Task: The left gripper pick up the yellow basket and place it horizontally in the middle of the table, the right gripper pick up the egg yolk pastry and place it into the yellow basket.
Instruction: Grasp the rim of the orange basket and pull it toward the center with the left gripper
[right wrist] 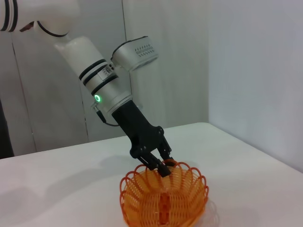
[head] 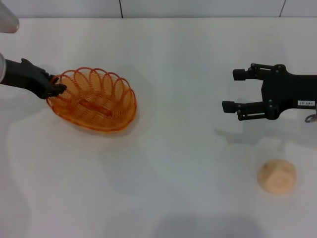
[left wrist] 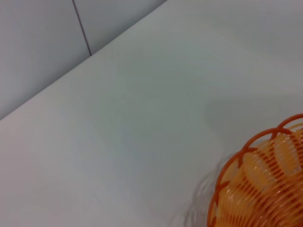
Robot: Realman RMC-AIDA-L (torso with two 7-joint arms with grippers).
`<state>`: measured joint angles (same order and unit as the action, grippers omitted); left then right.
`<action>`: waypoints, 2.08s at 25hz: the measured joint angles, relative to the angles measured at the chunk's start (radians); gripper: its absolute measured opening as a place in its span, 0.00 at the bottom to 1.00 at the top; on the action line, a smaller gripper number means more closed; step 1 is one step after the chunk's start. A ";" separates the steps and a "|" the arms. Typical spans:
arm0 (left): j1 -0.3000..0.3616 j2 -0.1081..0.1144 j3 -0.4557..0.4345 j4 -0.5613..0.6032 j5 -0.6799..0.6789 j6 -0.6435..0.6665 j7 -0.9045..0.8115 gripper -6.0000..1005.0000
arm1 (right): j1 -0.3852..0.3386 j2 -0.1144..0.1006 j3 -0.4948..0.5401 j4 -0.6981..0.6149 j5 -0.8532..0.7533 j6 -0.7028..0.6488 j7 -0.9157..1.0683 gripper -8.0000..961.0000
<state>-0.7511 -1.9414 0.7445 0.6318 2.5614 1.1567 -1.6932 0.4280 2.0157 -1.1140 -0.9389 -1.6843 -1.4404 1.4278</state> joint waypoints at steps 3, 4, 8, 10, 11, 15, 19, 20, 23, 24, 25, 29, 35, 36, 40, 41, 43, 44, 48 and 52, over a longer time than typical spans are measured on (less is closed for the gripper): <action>0.001 -0.002 -0.001 0.001 -0.001 -0.005 0.000 0.29 | 0.000 0.000 0.000 0.000 0.000 -0.003 0.001 0.91; 0.002 -0.002 -0.001 0.001 -0.002 -0.005 0.000 0.28 | 0.000 0.000 0.000 0.000 0.000 -0.004 0.001 0.91; 0.002 -0.003 -0.003 0.000 -0.002 -0.009 -0.002 0.27 | 0.000 0.000 0.000 0.000 0.000 -0.006 0.002 0.91; 0.003 -0.003 -0.003 -0.001 -0.001 -0.010 -0.003 0.27 | 0.000 0.000 0.000 0.000 0.000 -0.007 0.002 0.91; 0.002 -0.003 -0.003 -0.001 -0.001 -0.010 -0.004 0.26 | 0.000 0.000 0.000 0.000 0.000 -0.007 0.002 0.91; 0.003 -0.004 0.000 -0.002 0.001 -0.010 -0.012 0.25 | 0.000 0.000 0.000 0.000 0.000 -0.008 0.002 0.91; 0.003 -0.006 0.000 -0.003 -0.005 -0.010 -0.014 0.24 | 0.000 0.000 0.000 0.000 0.000 -0.008 0.002 0.91; 0.003 -0.007 0.001 -0.003 -0.005 -0.010 -0.013 0.24 | 0.000 0.000 0.000 0.000 0.000 -0.008 0.002 0.91; 0.006 -0.010 0.001 -0.002 -0.006 -0.011 -0.007 0.23 | 0.000 0.000 0.000 0.000 0.000 -0.008 0.002 0.91; 0.009 -0.012 0.000 0.000 -0.007 -0.013 -0.005 0.22 | 0.000 0.000 0.000 0.000 0.000 -0.009 0.002 0.91; 0.011 -0.014 0.000 0.003 -0.009 -0.016 -0.002 0.22 | 0.000 0.000 0.000 0.000 0.000 -0.009 0.002 0.91; 0.014 -0.017 -0.001 0.006 -0.011 -0.029 -0.001 0.19 | 0.000 0.000 0.000 0.000 0.000 -0.009 0.003 0.91; 0.015 -0.018 -0.001 0.007 -0.025 -0.034 0.001 0.15 | 0.000 0.000 0.000 0.000 0.000 -0.009 0.004 0.91; 0.016 -0.018 -0.001 0.007 -0.025 -0.034 0.004 0.14 | 0.000 0.000 0.000 0.000 0.000 -0.009 0.005 0.91; 0.016 -0.018 -0.002 0.008 -0.025 -0.034 0.011 0.12 | 0.000 0.000 0.000 -0.001 0.000 -0.009 0.005 0.91; 0.016 -0.018 -0.002 0.008 -0.025 -0.034 0.011 0.12 | 0.000 0.000 0.000 0.000 0.000 -0.009 0.005 0.91; 0.017 -0.017 -0.003 0.008 -0.030 -0.034 0.012 0.12 | 0.000 0.000 0.000 0.000 0.000 -0.009 0.005 0.91; 0.019 -0.016 -0.004 0.008 -0.037 -0.032 0.011 0.12 | 0.000 0.000 0.000 0.001 0.000 -0.009 0.005 0.91; 0.027 -0.011 -0.005 0.009 -0.068 -0.020 0.003 0.11 | 0.000 0.000 0.000 0.005 0.001 -0.007 0.005 0.91; 0.028 -0.009 -0.006 0.011 -0.087 0.010 -0.008 0.11 | -0.001 0.000 0.001 0.007 0.009 -0.006 0.005 0.91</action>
<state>-0.7227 -1.9502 0.7383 0.6426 2.4746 1.1665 -1.7008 0.4267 2.0157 -1.1132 -0.9320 -1.6754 -1.4465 1.4328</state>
